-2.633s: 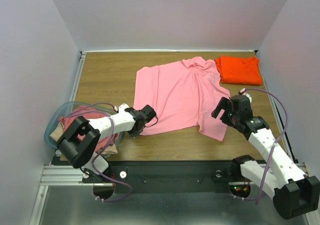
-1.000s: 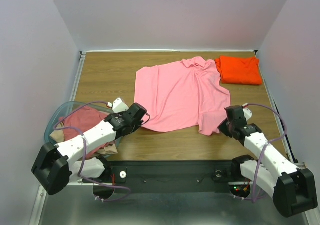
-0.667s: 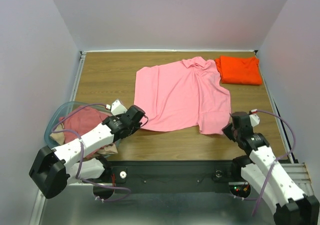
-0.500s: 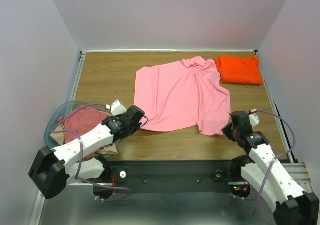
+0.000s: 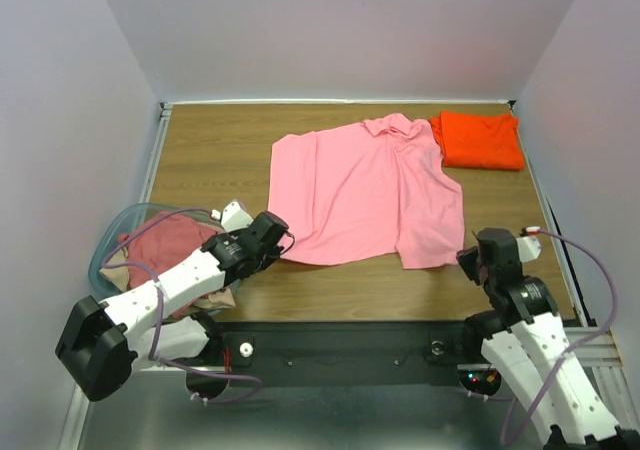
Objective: Fold and stack the t-shirts
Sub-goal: Flatten the tshirt out
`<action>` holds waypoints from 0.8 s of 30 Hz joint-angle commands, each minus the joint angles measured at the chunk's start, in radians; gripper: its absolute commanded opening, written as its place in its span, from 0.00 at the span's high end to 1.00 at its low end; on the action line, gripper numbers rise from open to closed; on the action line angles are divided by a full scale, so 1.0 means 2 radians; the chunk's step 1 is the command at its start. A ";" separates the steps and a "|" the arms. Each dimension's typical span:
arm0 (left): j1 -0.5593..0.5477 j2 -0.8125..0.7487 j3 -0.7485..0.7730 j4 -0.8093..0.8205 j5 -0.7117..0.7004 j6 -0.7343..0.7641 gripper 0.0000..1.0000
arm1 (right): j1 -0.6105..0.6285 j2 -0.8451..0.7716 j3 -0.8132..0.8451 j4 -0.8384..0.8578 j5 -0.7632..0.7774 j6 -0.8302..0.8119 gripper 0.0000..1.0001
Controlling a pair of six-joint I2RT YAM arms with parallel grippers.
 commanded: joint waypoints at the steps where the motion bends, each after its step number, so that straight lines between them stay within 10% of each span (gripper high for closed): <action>1: 0.000 -0.037 -0.004 -0.023 0.002 -0.004 1.00 | -0.001 -0.047 0.076 -0.096 0.089 0.052 1.00; 24: -0.011 -0.122 -0.055 -0.025 0.082 -0.006 1.00 | 0.000 -0.127 0.166 -0.208 0.153 0.080 1.00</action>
